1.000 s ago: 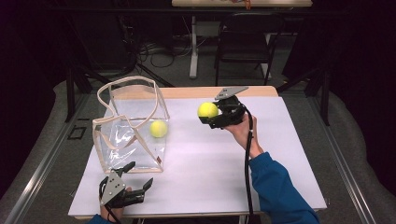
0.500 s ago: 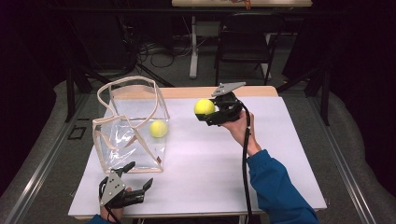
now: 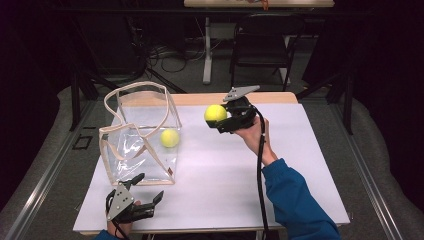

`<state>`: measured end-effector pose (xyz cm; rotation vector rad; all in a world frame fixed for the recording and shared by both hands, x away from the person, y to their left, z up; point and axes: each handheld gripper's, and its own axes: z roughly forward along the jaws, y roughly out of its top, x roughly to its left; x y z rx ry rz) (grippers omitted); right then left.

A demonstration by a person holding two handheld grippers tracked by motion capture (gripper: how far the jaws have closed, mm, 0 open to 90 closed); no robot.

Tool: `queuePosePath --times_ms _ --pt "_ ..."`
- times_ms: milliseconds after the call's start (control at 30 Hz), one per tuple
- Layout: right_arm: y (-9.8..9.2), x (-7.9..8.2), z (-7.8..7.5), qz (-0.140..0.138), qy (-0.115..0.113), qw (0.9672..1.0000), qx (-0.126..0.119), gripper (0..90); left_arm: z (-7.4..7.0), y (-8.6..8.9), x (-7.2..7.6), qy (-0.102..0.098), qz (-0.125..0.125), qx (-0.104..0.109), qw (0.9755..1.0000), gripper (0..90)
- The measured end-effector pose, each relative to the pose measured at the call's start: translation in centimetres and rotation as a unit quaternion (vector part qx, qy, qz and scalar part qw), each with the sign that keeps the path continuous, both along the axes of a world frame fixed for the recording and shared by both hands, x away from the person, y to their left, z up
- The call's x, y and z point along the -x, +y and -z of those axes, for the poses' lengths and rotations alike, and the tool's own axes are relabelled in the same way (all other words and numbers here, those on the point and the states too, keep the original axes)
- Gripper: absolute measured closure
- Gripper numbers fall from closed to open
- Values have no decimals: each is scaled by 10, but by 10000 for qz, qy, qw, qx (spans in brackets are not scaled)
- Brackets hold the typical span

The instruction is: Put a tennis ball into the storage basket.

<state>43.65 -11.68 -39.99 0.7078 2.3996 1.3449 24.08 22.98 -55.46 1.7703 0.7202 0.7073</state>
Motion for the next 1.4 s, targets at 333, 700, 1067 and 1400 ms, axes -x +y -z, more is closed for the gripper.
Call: queuePosePath --times_ms 333,700,1067,1400 --pt "4 -1 -1 -53 4 10000 -21 263 0 0 0 3 -4 17 10000 157" --pt "10 -5 -4 -111 -12 9999 -24 263 0 0 0 -1 -6 2 10000 157" --pt "15 -7 -10 -150 -70 9998 -65 263 0 0 0 3 -8 17 10000 157" --pt "19 -8 -14 -179 -92 9998 -91 263 0 0 0 2 -15 21 10000 158"
